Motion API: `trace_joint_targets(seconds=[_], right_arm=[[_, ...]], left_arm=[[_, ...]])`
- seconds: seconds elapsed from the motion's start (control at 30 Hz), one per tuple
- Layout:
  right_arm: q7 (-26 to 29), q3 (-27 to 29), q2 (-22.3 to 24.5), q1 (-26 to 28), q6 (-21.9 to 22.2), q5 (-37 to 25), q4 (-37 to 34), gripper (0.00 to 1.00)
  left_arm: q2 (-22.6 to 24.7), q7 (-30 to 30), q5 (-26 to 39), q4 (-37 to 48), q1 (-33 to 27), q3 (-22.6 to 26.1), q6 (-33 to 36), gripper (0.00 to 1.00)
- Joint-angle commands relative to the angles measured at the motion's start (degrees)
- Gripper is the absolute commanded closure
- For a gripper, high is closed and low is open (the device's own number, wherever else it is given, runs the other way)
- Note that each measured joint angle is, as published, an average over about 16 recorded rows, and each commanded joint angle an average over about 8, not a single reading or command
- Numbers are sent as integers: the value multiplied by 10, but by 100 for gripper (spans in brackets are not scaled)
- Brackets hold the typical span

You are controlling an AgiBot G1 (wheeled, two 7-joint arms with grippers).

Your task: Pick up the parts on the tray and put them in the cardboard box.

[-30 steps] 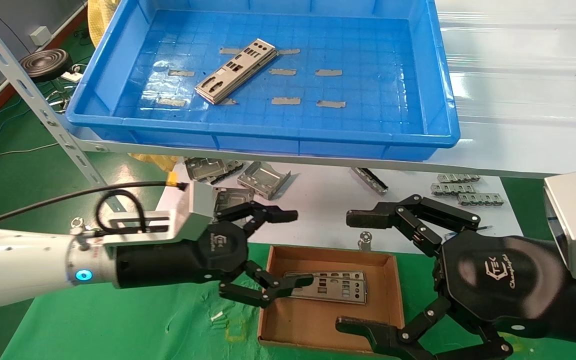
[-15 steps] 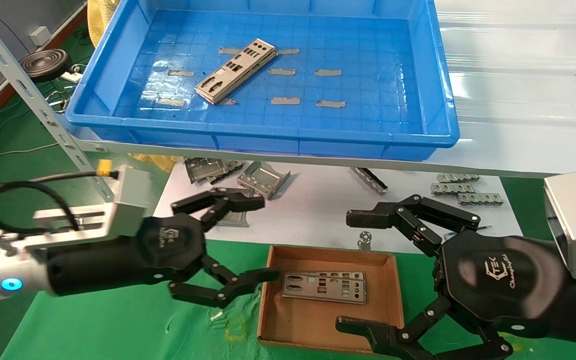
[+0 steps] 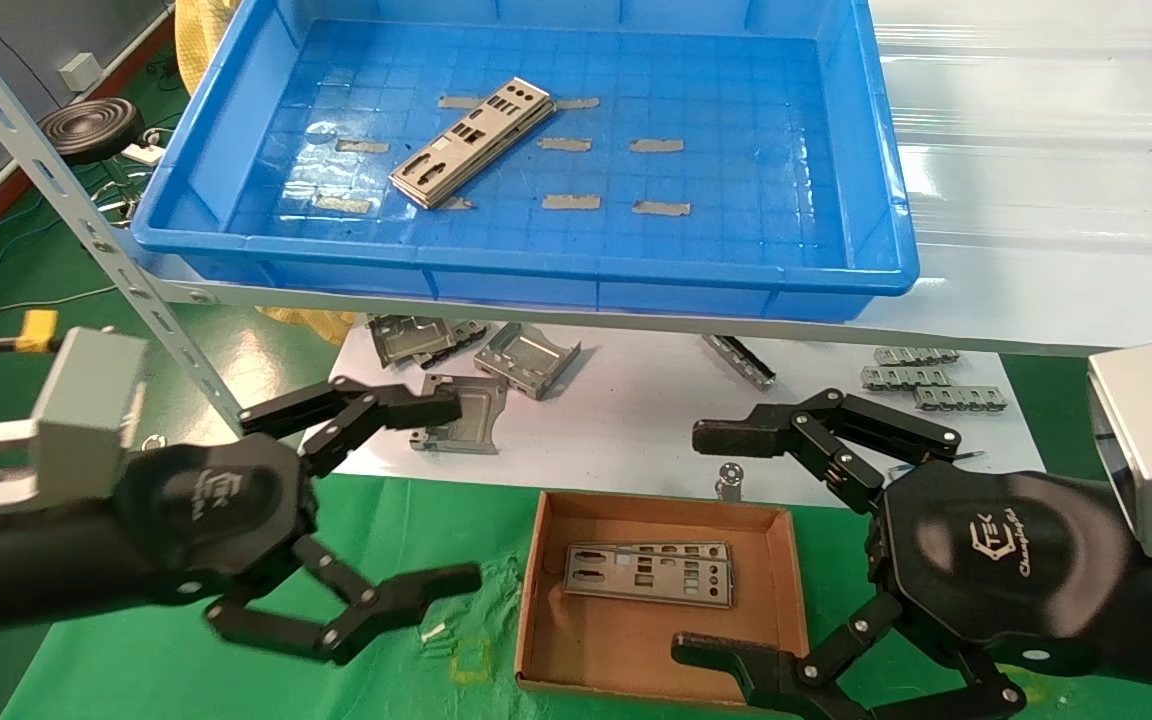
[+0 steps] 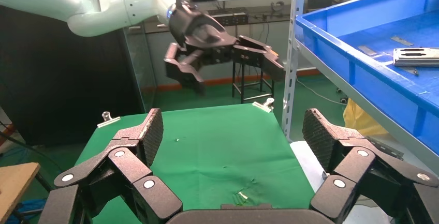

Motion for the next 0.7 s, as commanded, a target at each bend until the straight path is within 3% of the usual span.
trace_joint_targets(seconds=[0.03, 0.43, 0.7], right_arm=[[0, 0, 0, 0, 0, 0, 0, 0], [0, 0, 0, 0, 0, 0, 0, 0], [0, 0, 0, 0, 0, 0, 0, 0]], left_arm=[[-12, -11, -4, -19, 8, -10, 1, 0], [-79, -69, -25, -122, 51, -65, 4, 0], [-86, -72, -29, -132, 56, -70, 5, 0]])
